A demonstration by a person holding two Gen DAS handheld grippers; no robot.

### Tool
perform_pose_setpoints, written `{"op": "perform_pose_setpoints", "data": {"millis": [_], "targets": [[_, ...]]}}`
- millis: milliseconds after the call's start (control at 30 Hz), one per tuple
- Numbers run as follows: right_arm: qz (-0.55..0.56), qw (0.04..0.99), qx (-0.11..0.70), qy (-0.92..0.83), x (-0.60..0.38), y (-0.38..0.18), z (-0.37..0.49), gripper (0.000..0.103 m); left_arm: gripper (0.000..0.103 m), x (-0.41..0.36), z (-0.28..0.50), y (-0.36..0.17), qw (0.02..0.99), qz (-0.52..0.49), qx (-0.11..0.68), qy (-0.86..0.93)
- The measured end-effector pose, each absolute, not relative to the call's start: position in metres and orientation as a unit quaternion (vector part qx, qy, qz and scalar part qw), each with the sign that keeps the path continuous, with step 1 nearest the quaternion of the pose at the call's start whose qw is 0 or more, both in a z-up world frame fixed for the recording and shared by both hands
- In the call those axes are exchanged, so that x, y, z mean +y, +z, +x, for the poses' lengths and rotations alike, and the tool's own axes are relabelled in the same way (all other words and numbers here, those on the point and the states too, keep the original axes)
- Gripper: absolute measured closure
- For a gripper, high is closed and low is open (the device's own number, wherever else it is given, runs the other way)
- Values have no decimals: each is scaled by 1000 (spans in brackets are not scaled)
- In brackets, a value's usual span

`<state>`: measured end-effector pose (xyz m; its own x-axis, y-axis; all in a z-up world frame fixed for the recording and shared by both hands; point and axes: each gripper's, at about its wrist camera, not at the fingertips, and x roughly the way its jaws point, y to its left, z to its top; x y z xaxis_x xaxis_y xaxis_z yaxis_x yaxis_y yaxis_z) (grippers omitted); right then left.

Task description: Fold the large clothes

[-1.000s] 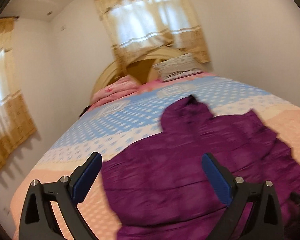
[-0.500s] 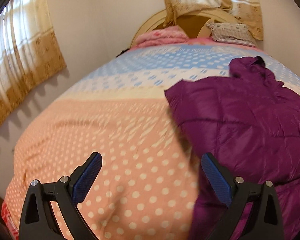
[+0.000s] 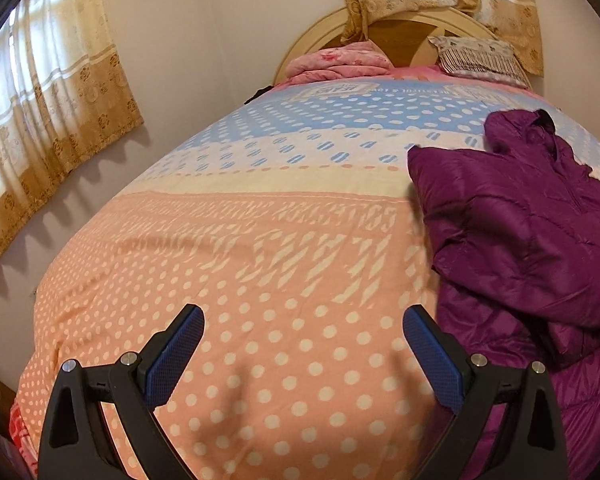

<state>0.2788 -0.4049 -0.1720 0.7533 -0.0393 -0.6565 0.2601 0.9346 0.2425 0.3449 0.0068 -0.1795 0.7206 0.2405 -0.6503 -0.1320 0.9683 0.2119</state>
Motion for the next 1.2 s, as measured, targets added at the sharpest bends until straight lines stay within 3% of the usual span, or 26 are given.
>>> {"op": "perform_pose_setpoints", "data": {"millis": [67, 133, 167, 200, 233, 267, 400, 533, 600, 800, 1200], "targets": [[161, 920, 341, -110, -414, -180, 278, 96, 3, -2, 350, -181, 920, 90, 368, 99], [157, 917, 348, -119, -418, -187, 281, 88, 3, -11, 353, -179, 920, 94, 369, 89], [146, 916, 352, -124, -418, -189, 283, 82, 3, -16, 355, -177, 921, 96, 368, 85], [131, 917, 353, -134, -417, -188, 285, 60, 3, -22, 357, -172, 922, 101, 364, 81], [124, 918, 350, -143, -417, -186, 285, 52, 3, -27, 359, -167, 925, 104, 356, 78], [120, 916, 344, -167, -419, -180, 281, 49, 3, -31, 361, -161, 929, 105, 347, 74], [126, 922, 298, -214, -422, -151, 265, 49, 3, -48, 382, -139, 939, 84, 328, 55], [112, 939, 293, -140, -394, -139, 289, 49, 3, -80, 412, -148, 938, 79, 337, 25], [110, 938, 311, -102, -383, -150, 310, 55, 3, -97, 426, -164, 930, 94, 355, 19], [100, 915, 372, -116, -390, -203, 352, 61, 3, -124, 443, -204, 916, 134, 378, 28], [97, 911, 386, -110, -390, -215, 346, 63, 3, -113, 442, -198, 913, 107, 392, 16]]}}
